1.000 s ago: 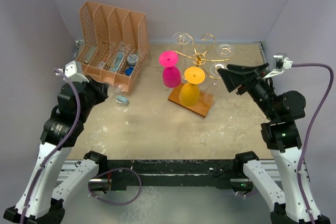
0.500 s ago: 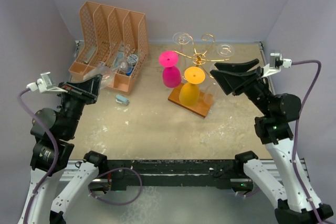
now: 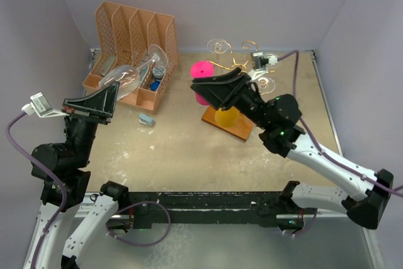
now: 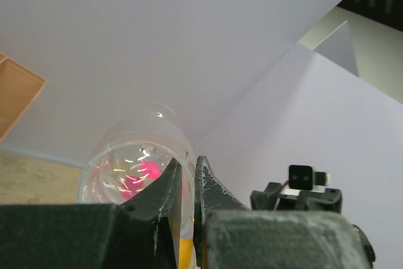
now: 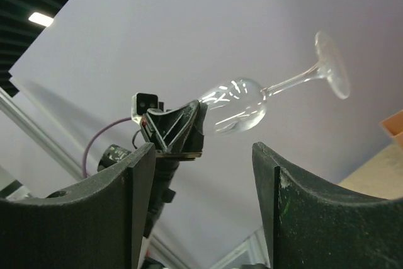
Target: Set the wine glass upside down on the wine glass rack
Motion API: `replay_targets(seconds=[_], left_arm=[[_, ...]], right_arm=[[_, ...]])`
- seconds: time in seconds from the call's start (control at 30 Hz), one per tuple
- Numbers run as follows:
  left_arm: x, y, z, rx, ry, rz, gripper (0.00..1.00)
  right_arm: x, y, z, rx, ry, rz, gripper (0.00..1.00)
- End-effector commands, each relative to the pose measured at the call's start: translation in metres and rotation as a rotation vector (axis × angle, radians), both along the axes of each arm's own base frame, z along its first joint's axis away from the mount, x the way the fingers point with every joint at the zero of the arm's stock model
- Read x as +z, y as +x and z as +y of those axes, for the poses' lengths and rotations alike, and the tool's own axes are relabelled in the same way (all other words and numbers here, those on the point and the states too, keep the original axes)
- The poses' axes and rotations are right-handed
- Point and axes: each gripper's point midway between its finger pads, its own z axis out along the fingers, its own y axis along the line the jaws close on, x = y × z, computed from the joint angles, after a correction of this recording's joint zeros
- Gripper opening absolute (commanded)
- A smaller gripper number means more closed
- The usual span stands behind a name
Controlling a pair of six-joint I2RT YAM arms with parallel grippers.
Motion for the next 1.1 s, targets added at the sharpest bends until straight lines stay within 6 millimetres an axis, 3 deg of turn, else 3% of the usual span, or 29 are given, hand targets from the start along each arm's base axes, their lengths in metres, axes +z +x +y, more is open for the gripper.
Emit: replay_targets(seconds=[0.0, 0.2, 0.5, 0.8, 1.07], left_arm=[[0.050, -0.037, -0.001, -0.093, -0.110, -0.214, 0.00], [0.059, -0.055, -0.002, -0.134, -0.119, -0.268, 0.00], [0.063, -0.072, -0.013, -0.218, -0.094, -0.331, 0.00], [0.065, -0.071, -0.020, -0.261, -0.094, -0.346, 0.00], [0.064, -0.071, -0.022, -0.271, -0.092, -0.351, 0.00]], right_arm=[[0.054, -0.018, 0.018, 0.013, 0.181, -0.018, 0.65], [0.053, -0.022, 0.036, 0.029, 0.250, 0.044, 0.65], [0.049, -0.005, 0.050, 0.047, 0.339, 0.185, 0.63], [0.066, -0.002, 0.079, 0.098, 0.402, 0.301, 0.57], [0.071, -0.002, 0.091, 0.087, 0.442, 0.392, 0.51]])
